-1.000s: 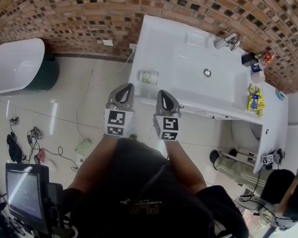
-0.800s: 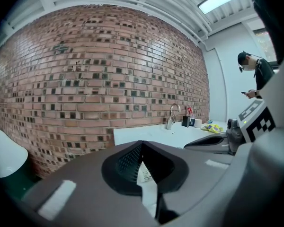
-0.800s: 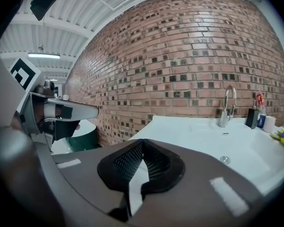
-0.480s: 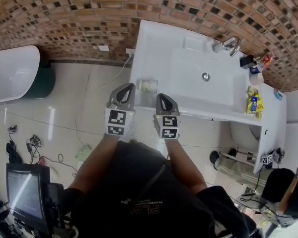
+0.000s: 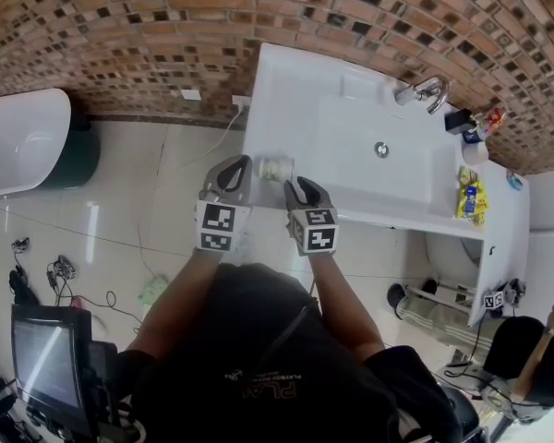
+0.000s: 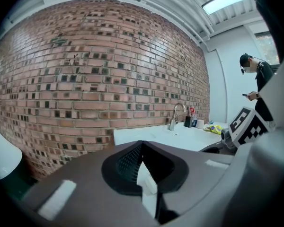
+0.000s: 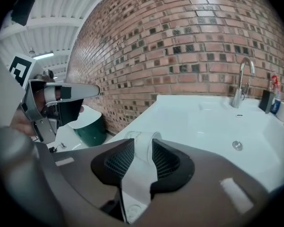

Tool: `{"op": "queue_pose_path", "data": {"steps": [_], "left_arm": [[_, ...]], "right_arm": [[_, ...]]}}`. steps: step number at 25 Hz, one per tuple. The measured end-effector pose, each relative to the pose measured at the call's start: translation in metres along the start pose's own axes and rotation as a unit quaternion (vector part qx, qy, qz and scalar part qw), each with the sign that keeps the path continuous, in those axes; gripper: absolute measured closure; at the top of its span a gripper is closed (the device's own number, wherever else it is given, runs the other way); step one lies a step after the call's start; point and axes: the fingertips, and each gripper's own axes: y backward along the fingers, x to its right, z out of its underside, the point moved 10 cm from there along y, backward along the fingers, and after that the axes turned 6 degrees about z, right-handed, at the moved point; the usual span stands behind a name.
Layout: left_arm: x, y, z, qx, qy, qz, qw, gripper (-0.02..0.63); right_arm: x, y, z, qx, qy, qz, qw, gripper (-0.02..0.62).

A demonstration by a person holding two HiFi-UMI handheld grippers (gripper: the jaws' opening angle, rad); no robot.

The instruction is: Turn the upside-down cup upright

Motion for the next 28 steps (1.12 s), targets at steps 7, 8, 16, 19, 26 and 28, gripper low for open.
{"op": "queue_pose_path", "data": {"steps": [7,8,16,19,26,28], "left_arm": [[-0.004,-0.002,-0.001,0.0,0.003,0.001,1.0,0.607],[-0.005,-0.001,0.0,-0.001,0.004,0.002,1.0,0.607],[-0.01,0.001,0.004,-0.007,0.012,0.0,0.9999,0.607],[-0.01,0.002,0.004,-0.008,0.012,0.0,0.9999,0.609],[-0.008,0.006,0.006,-0.009,0.01,-0.002,0.9999,0.607],[-0.006,0.008,0.006,-0.009,0.009,-0.002,0.9999,0.607]], "right_arm": [[0.007,-0.018,0.005,-0.05,-0.037,-0.04,0.997,0.445],[0.01,-0.021,0.007,-0.058,-0.044,-0.047,0.996,0.445],[0.021,-0.033,0.01,-0.078,-0.071,-0.075,0.992,0.481],[0.024,-0.035,0.01,-0.08,-0.081,-0.083,0.99,0.526],[0.024,-0.028,0.002,-0.063,-0.083,-0.101,0.989,0.556],[0.02,-0.022,-0.006,-0.052,-0.075,-0.104,0.99,0.566]]}}
